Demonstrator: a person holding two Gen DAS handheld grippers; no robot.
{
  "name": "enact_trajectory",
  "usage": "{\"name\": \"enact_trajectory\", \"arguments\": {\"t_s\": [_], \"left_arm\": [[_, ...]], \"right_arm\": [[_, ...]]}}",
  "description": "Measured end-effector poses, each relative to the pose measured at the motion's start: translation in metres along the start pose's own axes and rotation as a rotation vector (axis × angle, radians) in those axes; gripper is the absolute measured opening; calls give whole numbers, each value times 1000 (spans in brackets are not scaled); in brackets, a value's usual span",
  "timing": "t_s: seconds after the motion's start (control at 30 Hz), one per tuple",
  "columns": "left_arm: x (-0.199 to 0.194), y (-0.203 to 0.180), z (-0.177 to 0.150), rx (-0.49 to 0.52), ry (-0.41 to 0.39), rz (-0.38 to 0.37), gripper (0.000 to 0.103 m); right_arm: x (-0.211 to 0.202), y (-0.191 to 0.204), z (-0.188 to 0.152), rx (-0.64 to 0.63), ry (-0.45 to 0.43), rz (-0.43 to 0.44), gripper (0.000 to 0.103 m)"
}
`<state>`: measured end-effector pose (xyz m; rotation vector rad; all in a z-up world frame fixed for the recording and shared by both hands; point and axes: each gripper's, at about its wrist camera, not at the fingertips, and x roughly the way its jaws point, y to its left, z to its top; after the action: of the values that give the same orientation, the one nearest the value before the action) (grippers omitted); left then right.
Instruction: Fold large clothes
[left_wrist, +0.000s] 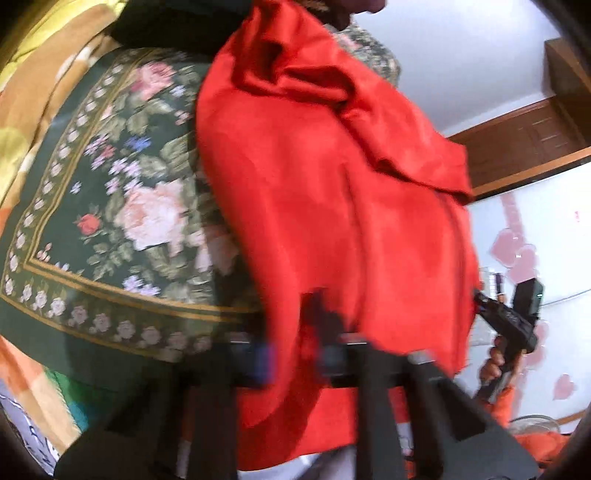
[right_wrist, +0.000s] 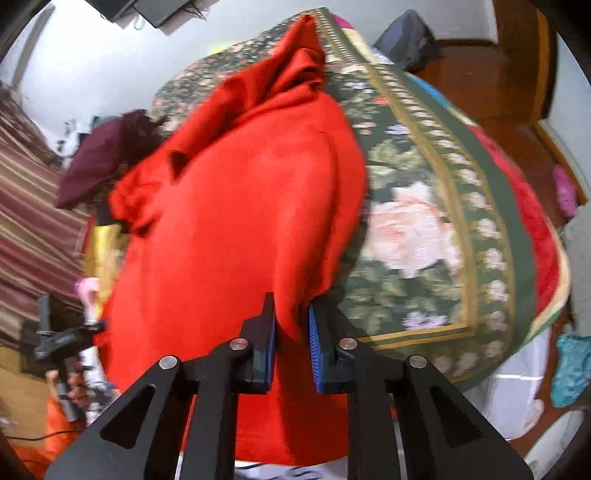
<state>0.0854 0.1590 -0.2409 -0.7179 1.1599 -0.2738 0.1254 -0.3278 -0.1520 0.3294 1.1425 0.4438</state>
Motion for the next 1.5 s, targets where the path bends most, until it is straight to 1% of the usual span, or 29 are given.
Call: {"name": "enact_trajectory", "arguments": {"t_s": [0.1,0.17,0.23,0.33,0.37,0.43,0.47,0.5,0.53,0.57,0.63,0.7,0.77,0.8,0.87,0.9,0.93,1.0,1.03,1.07,1.13,1.2,1.3,1.37,1.43,1.47,1.5], "left_arm": [[-14,-16,16,28,-52,-38,3],[-22,-26,27,37,-77,-72,3],[-34,-41,43,60,-119,-113,3],[-47,-61,71,83,-186,-166,3],[-53,-59,81,89,-208,-172,3],[-57,-63,104,94,-253,-155,3],[-57,-62,117,85,-271,-151,3],[-56,-61,130,73,-287,-147,3],[-59,-53,136,66,-300,-135,3],[-55,-50,149,52,-318,-103,3],[-42,-44,169,34,-345,-58,3],[-26,-35,188,26,-362,10,6],[-6,-26,203,8,-346,90,10],[4,-22,208,-1,-339,141,10],[20,-13,218,-15,-328,262,15],[25,-8,221,-19,-317,292,15],[28,-2,222,-30,-310,285,15],[28,8,220,-60,-304,245,24],[26,11,219,-67,-310,241,31],[23,12,217,-67,-318,254,36],[16,10,213,-46,-335,294,37],[10,5,209,-14,-338,318,37],[6,-13,198,70,-343,364,38],[7,-31,192,140,-342,398,46],[12,-46,183,204,-336,420,51],[14,-53,179,231,-329,426,51],[16,-59,174,256,-319,425,52]], "right_arm": [[-8,13,12,-8,-31,86,13],[-12,19,25,-5,-48,146,13],[-15,27,39,-20,-66,185,12],[-16,40,67,-64,-96,191,12],[-15,45,76,-72,-102,191,12],[-12,52,102,-93,-128,180,12],[-12,54,109,-99,-141,172,12],[-10,56,124,-102,-164,162,12],[-8,56,135,-100,-178,157,12],[-5,55,146,-91,-191,148,12],[6,51,165,-74,-205,123,12],[21,46,182,-68,-205,85,12],[36,39,193,-55,-183,67,13],[52,35,200,-42,-159,44,13],[74,31,209,-32,-102,-9,13],[83,29,211,-22,-81,-28,13],[86,27,210,-17,-67,-34,13],[87,24,211,-22,-57,-31,15],[85,24,214,-25,-57,-29,15],[80,25,213,-36,-57,-28,15],[68,30,212,-58,-61,-44,15],[57,37,212,-80,-83,-50,16],[44,47,209,-112,-109,-74,18],[43,53,211,-134,-113,-98,19],[37,58,210,-155,-122,-114,19],[34,59,210,-157,-133,-118,22],[22,59,209,-164,-175,-140,25]]}}
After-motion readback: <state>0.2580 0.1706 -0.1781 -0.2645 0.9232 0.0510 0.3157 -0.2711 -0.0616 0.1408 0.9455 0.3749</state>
